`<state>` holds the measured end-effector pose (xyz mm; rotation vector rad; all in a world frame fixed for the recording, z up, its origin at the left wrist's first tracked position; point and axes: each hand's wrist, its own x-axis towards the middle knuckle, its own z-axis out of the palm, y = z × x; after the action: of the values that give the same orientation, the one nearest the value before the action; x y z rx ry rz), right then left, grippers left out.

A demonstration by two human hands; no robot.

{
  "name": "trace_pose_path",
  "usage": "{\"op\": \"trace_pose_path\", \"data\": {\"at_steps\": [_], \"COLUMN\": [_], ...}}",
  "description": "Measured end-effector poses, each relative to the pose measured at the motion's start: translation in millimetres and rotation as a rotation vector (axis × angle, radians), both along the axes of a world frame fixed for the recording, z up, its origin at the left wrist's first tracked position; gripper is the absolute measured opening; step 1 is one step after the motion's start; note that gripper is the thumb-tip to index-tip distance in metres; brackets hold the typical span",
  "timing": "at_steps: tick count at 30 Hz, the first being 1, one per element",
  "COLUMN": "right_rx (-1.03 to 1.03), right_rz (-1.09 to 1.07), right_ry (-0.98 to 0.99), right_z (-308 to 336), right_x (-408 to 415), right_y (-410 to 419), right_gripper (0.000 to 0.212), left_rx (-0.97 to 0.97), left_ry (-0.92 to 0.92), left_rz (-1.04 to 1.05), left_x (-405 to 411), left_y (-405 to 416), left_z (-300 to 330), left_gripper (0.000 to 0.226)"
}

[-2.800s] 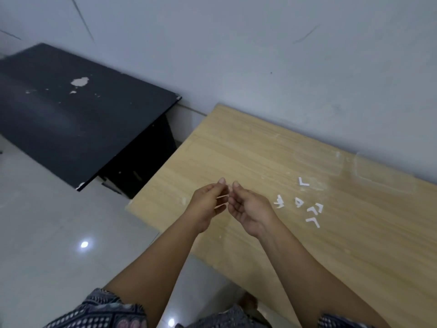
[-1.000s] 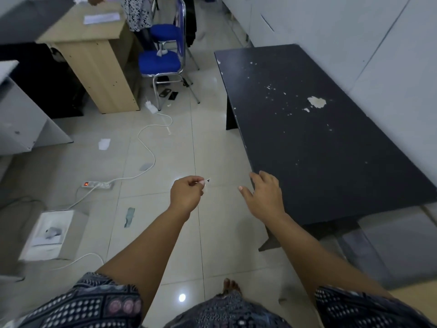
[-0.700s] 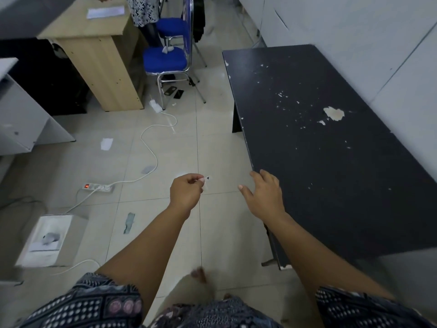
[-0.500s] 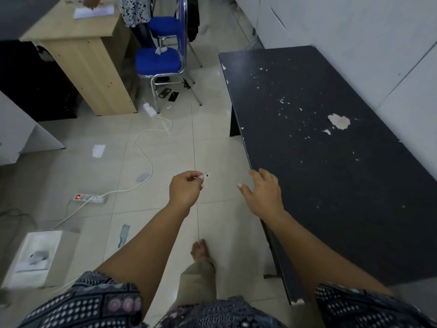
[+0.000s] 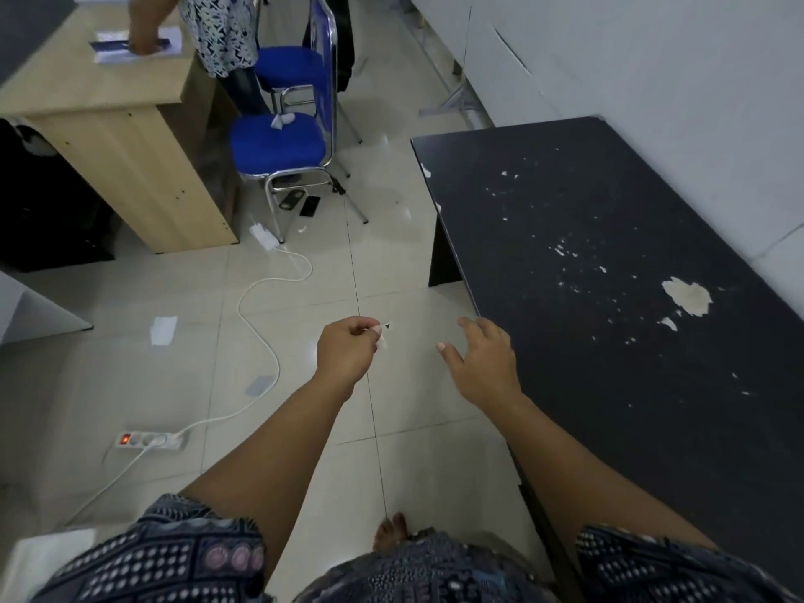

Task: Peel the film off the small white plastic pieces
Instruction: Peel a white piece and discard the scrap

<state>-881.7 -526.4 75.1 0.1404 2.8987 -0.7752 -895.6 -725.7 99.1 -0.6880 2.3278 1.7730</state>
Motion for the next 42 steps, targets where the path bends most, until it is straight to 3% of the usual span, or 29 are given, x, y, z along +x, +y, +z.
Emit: {"op": "trace_pose_path", "data": {"at_steps": [22,42], "right_rx": [-0.024,-0.044], "right_rz": [-0.021,-0.156], "right_ry": [0.003,0.019], "right_z": [-23.6,-44.3], "right_x": [-309.6,-539.9], "right_y": [-15.9,-22.1], "right_gripper": [0.06,0.057], "left_rx": [0.036,0.077], "left_ry": [-0.033,-0.06], "left_rz": [0.024,-0.06], "left_x": [-312.5,-573.8], "left_y": [-12.3,2.7], "left_z": [-18.5,-50.3], "left_gripper": [0.008,0.011]}}
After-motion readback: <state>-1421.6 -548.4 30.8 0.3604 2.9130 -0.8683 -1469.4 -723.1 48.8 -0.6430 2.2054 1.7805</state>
